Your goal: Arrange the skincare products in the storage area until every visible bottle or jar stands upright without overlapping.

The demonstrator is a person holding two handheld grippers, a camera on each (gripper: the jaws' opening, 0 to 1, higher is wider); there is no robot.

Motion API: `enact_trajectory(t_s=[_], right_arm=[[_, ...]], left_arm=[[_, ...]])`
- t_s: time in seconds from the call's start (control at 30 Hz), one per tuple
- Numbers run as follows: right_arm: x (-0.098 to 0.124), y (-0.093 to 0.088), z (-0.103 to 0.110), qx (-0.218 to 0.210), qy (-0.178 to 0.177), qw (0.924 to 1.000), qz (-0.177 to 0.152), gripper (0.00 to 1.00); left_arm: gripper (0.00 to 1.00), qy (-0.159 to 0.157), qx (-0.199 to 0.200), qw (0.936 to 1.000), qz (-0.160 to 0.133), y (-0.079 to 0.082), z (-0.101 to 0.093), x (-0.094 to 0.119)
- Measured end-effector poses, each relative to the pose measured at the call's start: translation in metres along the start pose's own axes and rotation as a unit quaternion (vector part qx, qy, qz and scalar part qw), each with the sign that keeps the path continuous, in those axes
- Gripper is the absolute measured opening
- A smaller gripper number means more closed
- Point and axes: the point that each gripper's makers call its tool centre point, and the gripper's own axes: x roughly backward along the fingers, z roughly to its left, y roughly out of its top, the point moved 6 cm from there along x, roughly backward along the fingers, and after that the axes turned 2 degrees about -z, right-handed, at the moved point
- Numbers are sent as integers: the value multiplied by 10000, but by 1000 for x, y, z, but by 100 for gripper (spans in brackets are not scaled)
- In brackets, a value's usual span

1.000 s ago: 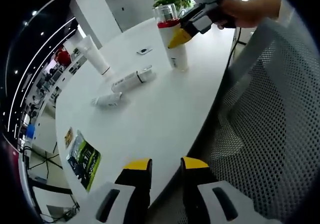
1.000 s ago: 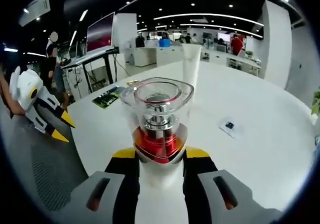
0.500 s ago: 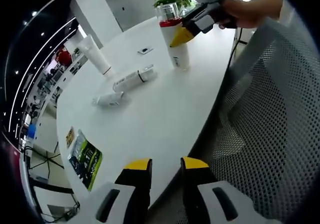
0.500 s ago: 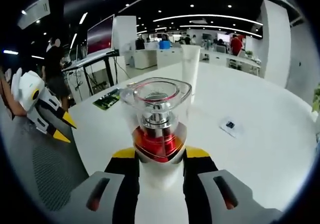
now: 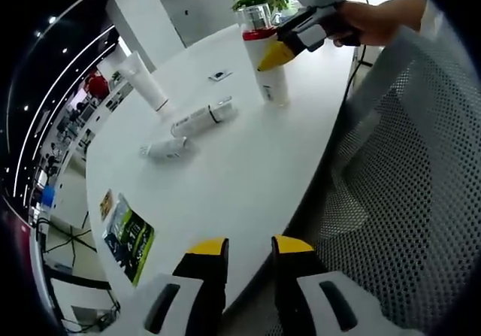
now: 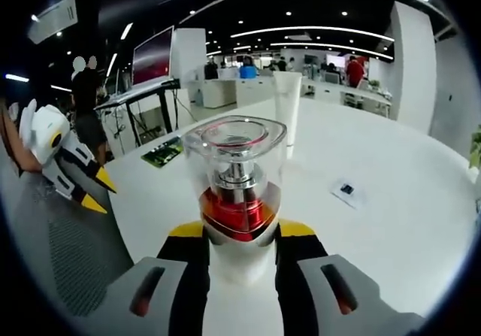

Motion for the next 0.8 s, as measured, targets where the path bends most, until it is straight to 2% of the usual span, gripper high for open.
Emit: enact_trajectory(t_s=[0.4, 0.8], right_arm=[[0, -2, 2, 43, -114, 9998, -168, 30], [0, 1, 0, 4, -103, 9999, 65, 29]], left_arm=[[23, 66, -28, 10000, -6, 0, 1, 1], [23, 154, 3, 9999, -36, 1, 3, 2]])
